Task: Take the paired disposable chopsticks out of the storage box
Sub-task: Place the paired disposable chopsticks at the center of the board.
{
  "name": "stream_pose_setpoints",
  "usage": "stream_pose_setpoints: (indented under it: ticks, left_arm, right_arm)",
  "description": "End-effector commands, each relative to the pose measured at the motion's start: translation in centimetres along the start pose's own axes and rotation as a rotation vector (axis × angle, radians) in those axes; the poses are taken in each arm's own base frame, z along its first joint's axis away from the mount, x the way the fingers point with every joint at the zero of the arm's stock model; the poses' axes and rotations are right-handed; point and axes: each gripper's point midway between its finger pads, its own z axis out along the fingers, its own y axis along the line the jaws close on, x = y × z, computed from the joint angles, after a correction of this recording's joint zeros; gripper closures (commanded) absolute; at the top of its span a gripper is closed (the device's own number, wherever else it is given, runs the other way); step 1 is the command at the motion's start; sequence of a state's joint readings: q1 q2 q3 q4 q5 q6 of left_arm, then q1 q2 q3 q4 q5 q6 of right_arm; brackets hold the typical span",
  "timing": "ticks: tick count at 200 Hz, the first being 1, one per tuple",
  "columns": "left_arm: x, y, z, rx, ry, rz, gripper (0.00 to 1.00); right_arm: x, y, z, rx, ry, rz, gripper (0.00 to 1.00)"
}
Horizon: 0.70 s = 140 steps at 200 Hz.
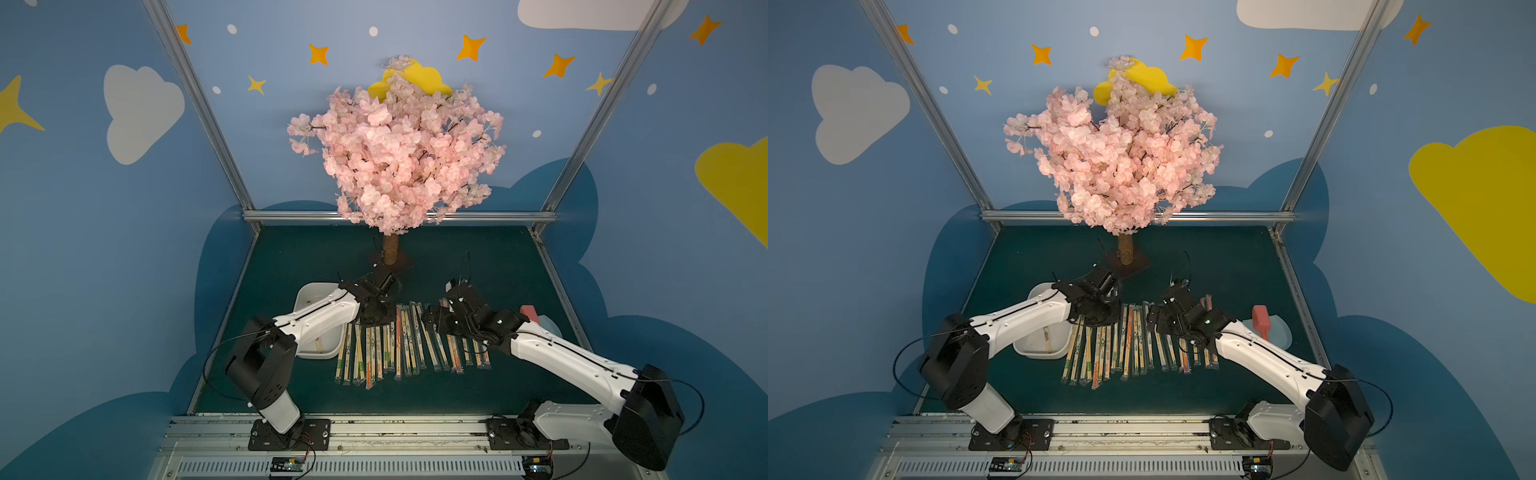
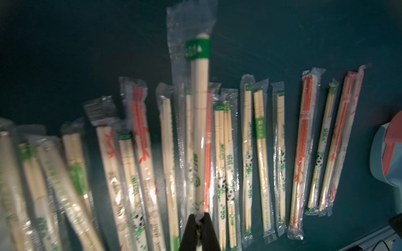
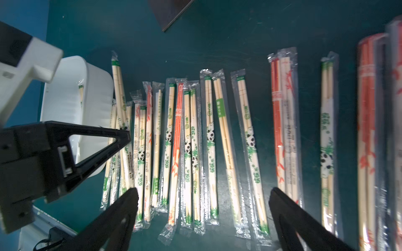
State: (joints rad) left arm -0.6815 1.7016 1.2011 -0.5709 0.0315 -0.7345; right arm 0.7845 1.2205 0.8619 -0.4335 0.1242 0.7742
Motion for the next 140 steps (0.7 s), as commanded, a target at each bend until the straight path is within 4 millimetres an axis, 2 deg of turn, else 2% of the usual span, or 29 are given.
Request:
stream_pose_setpoints:
  ticks: [1, 27, 58, 86, 140]
  left_arm:
    - [-0.7, -3.4, 1.3, 0.049, 0.000, 0.012, 0.97]
    - [-0.8, -6.2, 3.6, 0.059, 0.029, 0.030, 0.97]
    - [-0.6, -8.5, 5.9, 0.073, 0.058, 0.023, 0.97]
    - [-0.1, -8.7, 7.0, 0.041, 0.060, 0.018, 0.97]
    - [1.3, -7.7, 8.6, 0.019, 0.116, -0.032, 0.97]
  right_arm:
    - [-0.4, -1.9, -0.8, 0.055, -0.025, 0.023, 0.03]
    - [0.0, -3.1, -1.2, 0.090, -0.012, 0.033, 0.03]
    - [0.4, -4.0, -1.8, 0.095, -0.022, 0.053, 0.03]
    - [0.5, -4.6, -2.2, 0.105, -0.022, 0.058, 0.03]
    - [0.5, -4.7, -2.3, 0.104, -0.023, 0.064, 0.03]
